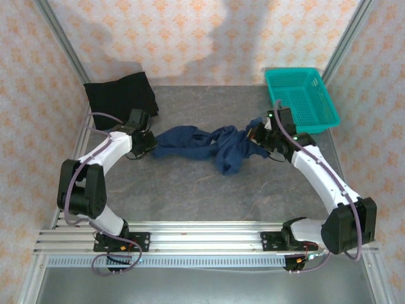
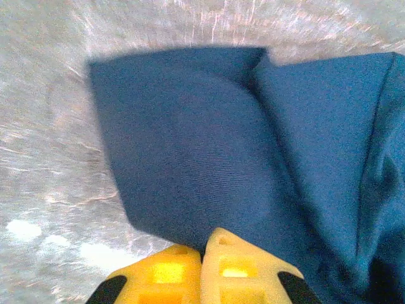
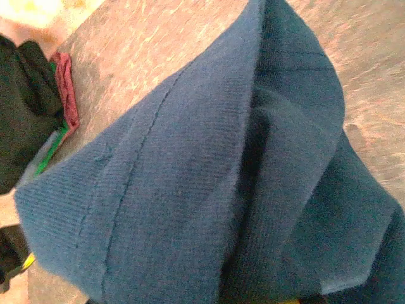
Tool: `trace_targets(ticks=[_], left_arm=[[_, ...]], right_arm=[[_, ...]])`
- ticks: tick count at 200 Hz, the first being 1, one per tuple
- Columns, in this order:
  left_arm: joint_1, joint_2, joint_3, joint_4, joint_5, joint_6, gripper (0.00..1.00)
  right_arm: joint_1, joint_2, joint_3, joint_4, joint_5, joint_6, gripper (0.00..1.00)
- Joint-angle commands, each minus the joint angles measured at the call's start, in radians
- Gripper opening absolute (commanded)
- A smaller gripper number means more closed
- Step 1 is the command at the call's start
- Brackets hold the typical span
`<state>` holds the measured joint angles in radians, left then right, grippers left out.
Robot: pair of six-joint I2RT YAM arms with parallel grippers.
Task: Fold and stack the t-shirts
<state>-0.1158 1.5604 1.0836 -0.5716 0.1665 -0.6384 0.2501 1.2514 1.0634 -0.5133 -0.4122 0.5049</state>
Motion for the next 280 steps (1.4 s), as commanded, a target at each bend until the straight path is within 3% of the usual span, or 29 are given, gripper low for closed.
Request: trace_targets(ticks=[1, 70, 85, 98, 106, 123, 142, 166, 175, 201, 241, 280], left_arm=[[0.034, -0.072, 0.033, -0.078, -0.085, 0.062, 0.00], [0.125, -0.203, -0.009, -0.109, -0.073, 0.098, 0.00], [0.125, -0.244, -0.056, -0.082, -0.044, 0.098, 0.00], [0.124, -0.279, -0.122, -0.035, 0.019, 0.076, 0.00], [0.123, -0.288, -0.175, 0.009, 0.087, 0.055, 0.00], [0.109, -0.284, -0.264, 0.046, 0.163, 0.004, 0.32], [0.071, -0.361, -0.319, 0.001, 0.120, -0.052, 0.50], [0.037, -0.573, -0.327, -0.102, 0.046, -0.107, 0.78], [0.038, -0.639, -0.313, -0.167, 0.010, -0.114, 0.85], [0.041, -0.740, -0.310, -0.261, 0.018, -0.125, 0.93], [0.064, -0.600, -0.368, -0.276, 0.081, -0.103, 0.93], [0.098, -0.476, -0.401, -0.134, 0.102, -0.067, 0.91]], right_arm=[[-0.058, -0.060, 0.043, -0.106, -0.037, -0.012, 0.00], [-0.159, -0.198, -0.039, -0.332, 0.004, -0.012, 0.02], [-0.169, -0.228, -0.099, -0.353, 0.019, 0.003, 0.15], [-0.180, -0.239, -0.154, -0.384, 0.051, 0.033, 0.18], [-0.185, -0.238, -0.189, -0.389, 0.058, 0.051, 0.33], [-0.187, -0.234, -0.242, -0.362, 0.056, 0.069, 0.45], [-0.187, -0.243, -0.251, -0.321, 0.022, 0.062, 0.54], [-0.178, -0.291, -0.227, -0.198, -0.179, 0.025, 0.61], [-0.156, -0.303, -0.230, -0.145, -0.238, 0.027, 0.65], [-0.017, -0.251, -0.225, -0.065, -0.302, 0.034, 0.67], [0.315, -0.082, -0.153, -0.022, -0.137, 0.027, 0.67], [0.437, 0.108, -0.130, 0.093, -0.030, 0.087, 0.67]])
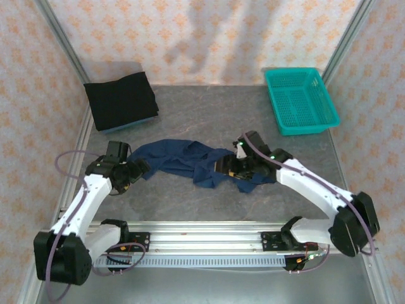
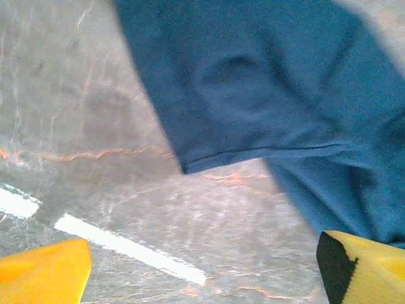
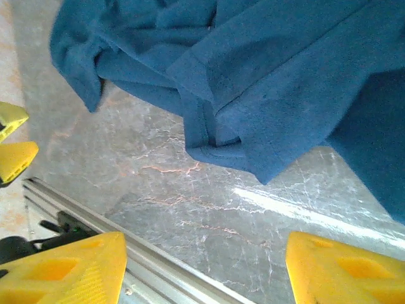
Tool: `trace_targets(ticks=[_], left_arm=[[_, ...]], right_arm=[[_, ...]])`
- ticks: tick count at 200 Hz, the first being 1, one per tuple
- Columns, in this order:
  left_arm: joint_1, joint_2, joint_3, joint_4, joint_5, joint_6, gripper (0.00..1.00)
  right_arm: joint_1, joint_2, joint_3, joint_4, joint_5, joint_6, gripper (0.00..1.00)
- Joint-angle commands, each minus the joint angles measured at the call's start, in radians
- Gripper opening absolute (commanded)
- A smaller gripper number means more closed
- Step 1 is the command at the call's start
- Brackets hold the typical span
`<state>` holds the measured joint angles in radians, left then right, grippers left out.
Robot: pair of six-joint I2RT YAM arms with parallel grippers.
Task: Fold and stack the t-shirts
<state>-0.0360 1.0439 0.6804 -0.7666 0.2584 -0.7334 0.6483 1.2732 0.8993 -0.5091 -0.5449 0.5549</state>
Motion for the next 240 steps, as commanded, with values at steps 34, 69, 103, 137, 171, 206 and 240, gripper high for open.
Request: trace_targets(ticks=[34, 69, 103, 137, 171, 206, 240], left_arm=[[0.054, 0.128, -0.011, 0.127, 0.021, 0.050, 0.88], [0.079, 0.217, -0.007, 0.196, 0.024, 0.063, 0.86], [0.101, 0.306, 0.017, 0.218, -0.008, 0.077, 0.81], [0.122, 0.390, 0.029, 0.271, -0.014, 0.071, 0.69], [0.127, 0.434, 0.055, 0.306, -0.022, 0.040, 0.58], [0.126, 0.420, 0.072, 0.357, 0.087, -0.003, 0.58], [0.123, 0.331, 0.045, 0.321, 0.154, -0.027, 0.64]], right_arm=[[0.073, 0.264, 0.154, 0.060, 0.193, 0.025, 0.65], [0.073, 0.371, 0.215, 0.050, 0.269, 0.061, 0.62], [0.073, 0.482, 0.292, -0.027, 0.294, 0.093, 0.48], [0.073, 0.435, 0.314, -0.068, 0.370, 0.134, 0.07], [0.072, 0.257, 0.302, -0.104, 0.388, 0.124, 0.00], [0.064, 0.075, 0.259, -0.155, 0.401, 0.127, 0.00], [0.042, -0.046, 0.216, -0.197, 0.407, 0.155, 0.00]])
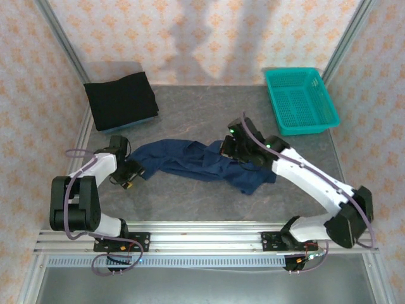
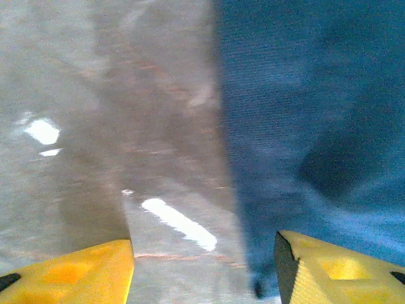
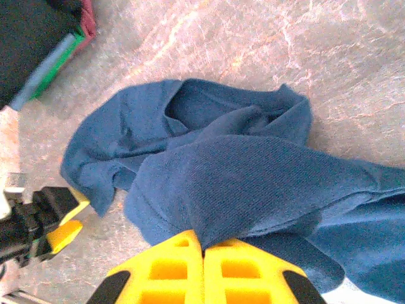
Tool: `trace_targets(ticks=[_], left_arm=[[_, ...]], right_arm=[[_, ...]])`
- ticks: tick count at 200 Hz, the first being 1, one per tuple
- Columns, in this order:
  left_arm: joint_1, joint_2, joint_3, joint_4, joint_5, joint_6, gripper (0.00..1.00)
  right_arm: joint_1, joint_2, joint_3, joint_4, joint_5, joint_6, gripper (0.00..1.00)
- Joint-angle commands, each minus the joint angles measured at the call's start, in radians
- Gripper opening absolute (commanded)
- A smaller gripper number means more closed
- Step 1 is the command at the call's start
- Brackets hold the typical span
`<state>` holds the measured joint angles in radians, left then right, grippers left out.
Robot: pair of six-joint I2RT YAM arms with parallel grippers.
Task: Fold and stack the t-shirts
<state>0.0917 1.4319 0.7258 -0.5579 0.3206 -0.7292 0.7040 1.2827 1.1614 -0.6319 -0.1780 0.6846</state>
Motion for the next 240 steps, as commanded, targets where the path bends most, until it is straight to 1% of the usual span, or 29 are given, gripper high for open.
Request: trace_targets(ticks=[1, 17, 33, 50, 75, 113, 124, 137, 153, 165, 181, 204, 218, 240], left_arm=[[-0.006, -0.060, -0.002, 0.113, 0.094, -0.033, 0.64], [-0.006, -0.096, -0.035, 0.140, 0.114, -0.070, 0.67], [-0.011, -0.102, -0.055, 0.175, 0.128, -0.094, 0.70], [-0.016, -0.062, -0.044, 0.154, 0.121, -0.079, 0.70], [-0.027, -0.007, -0.047, 0.183, 0.133, -0.082, 0.70], [-0.092, 0.095, -0.016, 0.184, 0.104, -0.080, 0.66], [-0.107, 0.128, -0.010, 0.192, 0.094, -0.081, 0.61], [-0.124, 0.173, 0.003, 0.196, 0.085, -0.068, 0.47], [-0.127, 0.229, 0.028, 0.164, 0.063, -0.040, 0.19], [-0.126, 0.233, 0.044, 0.144, 0.042, -0.016, 0.00], [-0.120, 0.184, 0.074, 0.103, 0.010, 0.010, 0.00], [-0.106, 0.047, 0.162, 0.006, -0.049, 0.065, 0.00], [-0.092, -0.035, 0.232, -0.053, -0.076, 0.100, 0.00], [-0.050, -0.151, 0.344, -0.115, -0.089, 0.130, 0.00]], right_arm=[[-0.014, -0.060, -0.048, -0.076, 0.042, 0.027, 0.00], [-0.022, -0.094, -0.072, -0.087, 0.050, 0.044, 0.00], [-0.038, -0.164, -0.099, -0.090, 0.052, 0.060, 0.00], [-0.059, -0.212, -0.123, -0.099, 0.045, 0.069, 0.00], [-0.085, -0.267, -0.140, -0.135, 0.049, 0.069, 0.00], [-0.101, -0.306, -0.150, -0.160, 0.056, 0.069, 0.00], [-0.101, -0.310, -0.148, -0.159, 0.056, 0.069, 0.00], [-0.104, -0.313, -0.147, -0.164, 0.068, 0.068, 0.00], [-0.114, -0.321, -0.141, -0.165, 0.090, 0.075, 0.00], [-0.125, -0.336, -0.134, -0.144, 0.100, 0.081, 0.00], [-0.146, -0.355, -0.116, -0.108, 0.106, 0.080, 0.00], [-0.206, -0.367, -0.065, -0.057, 0.093, 0.076, 0.00], [-0.261, -0.366, -0.034, -0.012, 0.071, 0.076, 0.00], [-0.367, -0.356, 0.026, 0.075, 0.015, 0.090, 0.00]])
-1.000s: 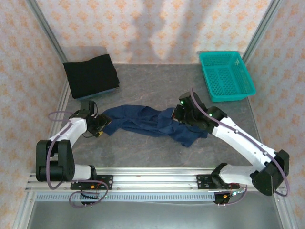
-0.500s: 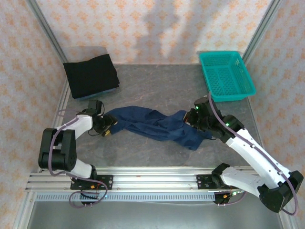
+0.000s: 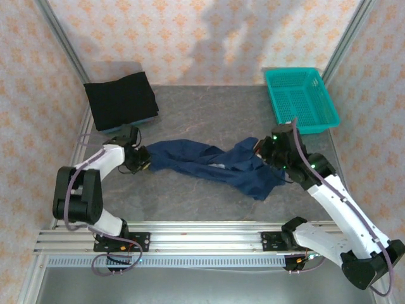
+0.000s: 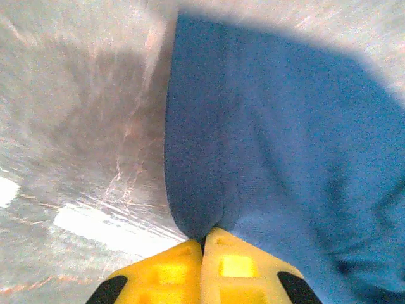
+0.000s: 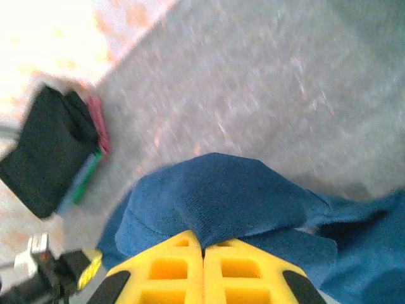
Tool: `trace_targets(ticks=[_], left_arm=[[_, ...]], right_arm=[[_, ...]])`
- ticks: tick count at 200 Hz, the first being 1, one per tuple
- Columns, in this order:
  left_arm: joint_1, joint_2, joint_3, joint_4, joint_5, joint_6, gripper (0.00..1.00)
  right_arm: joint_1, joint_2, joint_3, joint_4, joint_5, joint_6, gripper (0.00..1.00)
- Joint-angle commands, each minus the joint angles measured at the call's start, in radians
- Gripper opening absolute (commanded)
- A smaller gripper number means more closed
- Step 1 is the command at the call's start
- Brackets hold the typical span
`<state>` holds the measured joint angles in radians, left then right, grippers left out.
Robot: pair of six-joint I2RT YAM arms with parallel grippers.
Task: Fold and stack the t-shirts
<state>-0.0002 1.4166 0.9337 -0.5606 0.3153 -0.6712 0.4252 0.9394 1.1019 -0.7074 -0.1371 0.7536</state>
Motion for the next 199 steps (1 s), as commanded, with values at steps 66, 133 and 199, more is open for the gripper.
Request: trace_targets(ticks=[66, 133, 199], left_arm=[[0.081, -0.220, 0.454, -0.225, -0.039, 0.094, 0.00], [0.083, -0.216, 0.850, -0.267, -0.027, 0.096, 0.00], [0.078, 0.079, 1.096, -0.007, 0.156, -0.042, 0.00]], right_arm=[[-0.291, 0.103, 0.281, 0.312, -0.187, 0.096, 0.00], [-0.293, 0.081, 0.464, 0.300, -0.253, 0.076, 0.00], [-0.330, 0.424, 1.019, 0.167, -0.220, -0.197, 0.00]])
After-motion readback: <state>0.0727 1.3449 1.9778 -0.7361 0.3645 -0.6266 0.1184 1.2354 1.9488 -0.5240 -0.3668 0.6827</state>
